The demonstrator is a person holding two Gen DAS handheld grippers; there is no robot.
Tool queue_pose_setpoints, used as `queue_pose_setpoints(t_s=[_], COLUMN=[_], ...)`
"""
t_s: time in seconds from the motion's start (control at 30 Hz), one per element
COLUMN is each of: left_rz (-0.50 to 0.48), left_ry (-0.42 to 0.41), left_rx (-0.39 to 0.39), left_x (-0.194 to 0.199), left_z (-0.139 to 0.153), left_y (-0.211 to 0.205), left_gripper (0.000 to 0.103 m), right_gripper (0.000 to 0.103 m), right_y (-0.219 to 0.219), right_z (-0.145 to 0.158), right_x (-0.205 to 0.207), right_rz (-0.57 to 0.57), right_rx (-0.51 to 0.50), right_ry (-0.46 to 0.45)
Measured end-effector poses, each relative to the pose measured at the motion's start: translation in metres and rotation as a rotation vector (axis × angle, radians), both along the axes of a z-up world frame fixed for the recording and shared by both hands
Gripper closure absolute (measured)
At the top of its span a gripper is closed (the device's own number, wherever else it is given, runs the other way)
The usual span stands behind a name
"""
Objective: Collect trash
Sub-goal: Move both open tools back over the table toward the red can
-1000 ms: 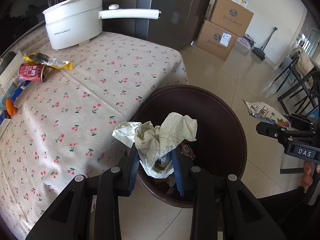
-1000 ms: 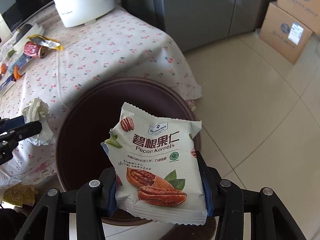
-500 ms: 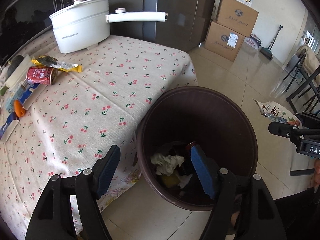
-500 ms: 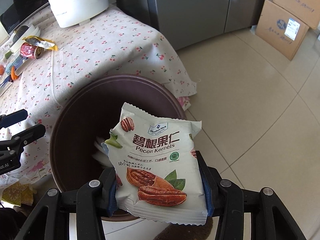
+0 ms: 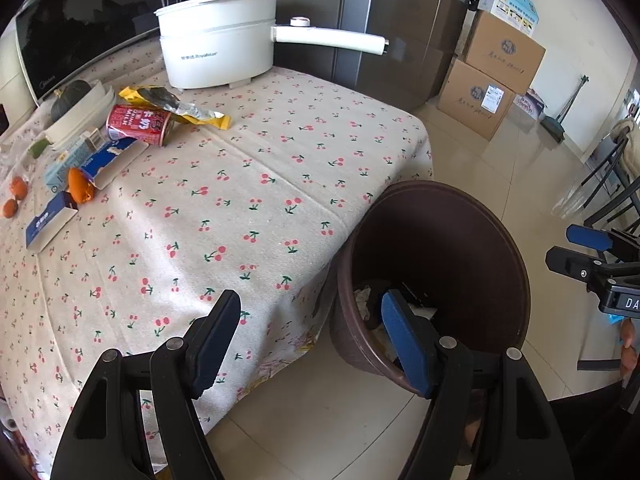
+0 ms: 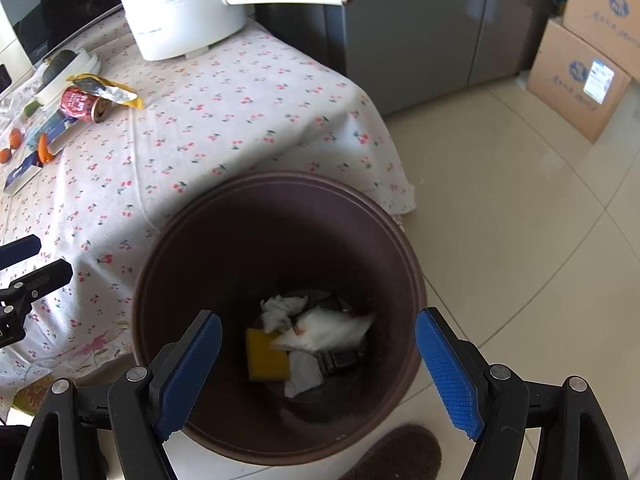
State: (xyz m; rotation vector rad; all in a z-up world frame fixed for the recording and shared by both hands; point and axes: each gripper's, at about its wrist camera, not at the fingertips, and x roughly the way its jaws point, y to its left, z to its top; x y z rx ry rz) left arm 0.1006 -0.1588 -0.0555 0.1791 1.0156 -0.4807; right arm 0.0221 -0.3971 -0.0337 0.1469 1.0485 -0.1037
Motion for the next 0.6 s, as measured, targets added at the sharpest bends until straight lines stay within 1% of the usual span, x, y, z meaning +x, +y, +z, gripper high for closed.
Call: queue_pose_setpoints(t_s=[0.4,0.6], left_rz=[0.104,0.161], left_ry=[-0.010,-0.016], left_rx=[-0.009,-0.014], left_x=[0.011,0.019], left_z=[0.013,0.020], left_y=[0.046,0.073], left_gripper=[0.027,0.027], right_gripper=[0.017,0.017], right_y=[0.038,0.068], right_z=[0.009,0.016], right_x=[0.027,0.045], right_rz=[0.055,0.096], right_rx=[-0.008,-0.004], right_ry=[-0.007,-0.019])
